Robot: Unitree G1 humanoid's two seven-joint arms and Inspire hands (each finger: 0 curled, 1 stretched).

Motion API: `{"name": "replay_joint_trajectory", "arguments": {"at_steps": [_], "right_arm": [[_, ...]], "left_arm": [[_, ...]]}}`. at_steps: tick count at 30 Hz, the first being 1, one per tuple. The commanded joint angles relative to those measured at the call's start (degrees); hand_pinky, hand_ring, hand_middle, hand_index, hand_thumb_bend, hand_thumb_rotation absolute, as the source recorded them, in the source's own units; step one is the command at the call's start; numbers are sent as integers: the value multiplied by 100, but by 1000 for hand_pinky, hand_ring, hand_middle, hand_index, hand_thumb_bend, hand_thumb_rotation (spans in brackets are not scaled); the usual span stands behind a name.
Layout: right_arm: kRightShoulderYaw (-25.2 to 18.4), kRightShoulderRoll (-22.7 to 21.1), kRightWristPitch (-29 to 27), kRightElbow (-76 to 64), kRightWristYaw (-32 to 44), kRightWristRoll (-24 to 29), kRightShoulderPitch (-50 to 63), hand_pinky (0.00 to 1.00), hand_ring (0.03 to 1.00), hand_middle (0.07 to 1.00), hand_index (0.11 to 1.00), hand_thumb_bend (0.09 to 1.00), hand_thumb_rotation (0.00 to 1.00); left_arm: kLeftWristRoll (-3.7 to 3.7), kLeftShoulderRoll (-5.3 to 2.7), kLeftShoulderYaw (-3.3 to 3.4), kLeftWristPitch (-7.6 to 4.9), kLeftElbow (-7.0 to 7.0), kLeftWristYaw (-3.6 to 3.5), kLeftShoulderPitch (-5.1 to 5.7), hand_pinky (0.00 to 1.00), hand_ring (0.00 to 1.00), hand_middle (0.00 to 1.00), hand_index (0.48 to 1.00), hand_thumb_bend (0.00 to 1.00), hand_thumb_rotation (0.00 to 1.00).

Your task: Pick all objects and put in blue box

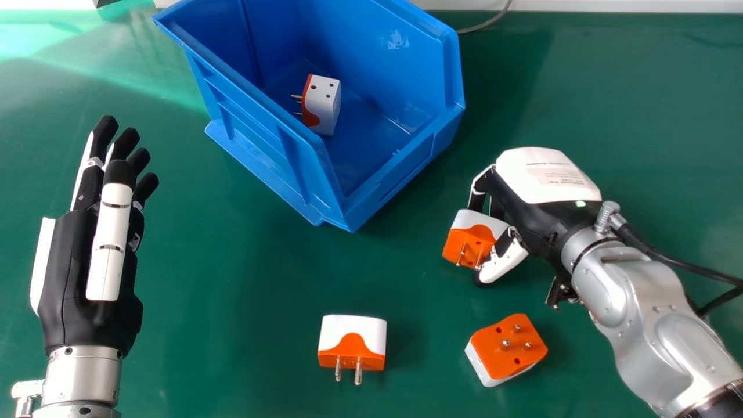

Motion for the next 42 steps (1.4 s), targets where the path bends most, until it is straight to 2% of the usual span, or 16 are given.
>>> {"name": "replay_joint_trajectory", "arguments": {"at_steps": [1,3,6,10,16,20,24,28,31,32,35,42], "right_arm": [[-133,-111,41,-254,76,27,10,73,129,193,470,491,117],[-140,-130,50,-316,112,9,32,73,128,194,470,490,118],[-153,-163,9,-401,92,-1,76,73,128,193,470,490,120],[-164,-198,24,-535,123,-21,126,78,134,201,470,489,121],[-267,-246,-71,-787,14,0,258,68,123,189,469,489,121],[-332,-296,-52,-1107,42,-45,383,59,112,175,469,489,121],[-420,-359,-89,-1459,1,-67,552,51,101,160,469,489,120],[-511,-485,-133,-1905,25,-184,738,53,102,159,469,489,119],[-589,-546,-124,-2241,85,-271,855,64,112,170,469,490,118],[-619,-560,-123,-2337,103,-273,891,69,117,174,469,490,119],[-742,-583,-168,-2685,131,-244,1008,75,122,179,469,490,119],[-943,-561,-162,-3440,448,-232,1039,85,133,190,469,491,119]], "left_arm": [[55,61,4,-58,-136,-15,55,934,949,959,959,487,787],[82,76,3,-82,-140,-26,68,931,949,960,960,488,784],[60,97,-1,-65,-155,-59,77,930,950,962,960,481,785],[119,96,-1,-83,-167,-17,77,935,954,965,963,493,787],[55,50,2,-57,-217,-6,78,926,946,957,950,529,773],[71,49,-5,-14,-245,21,85,923,943,953,944,533,768],[37,51,-11,-9,-235,-8,78,920,939,946,940,526,770],[-41,38,-9,47,-240,-28,75,921,938,945,940,519,771],[-66,50,-3,67,-222,-40,62,925,939,945,940,514,766],[-65,52,-2,76,-221,-40,61,926,939,945,941,515,762],[-5,80,2,65,-209,-34,50,926,938,945,942,509,756],[-18,93,5,78,-198,-63,23,926,938,948,948,496,755]]}}
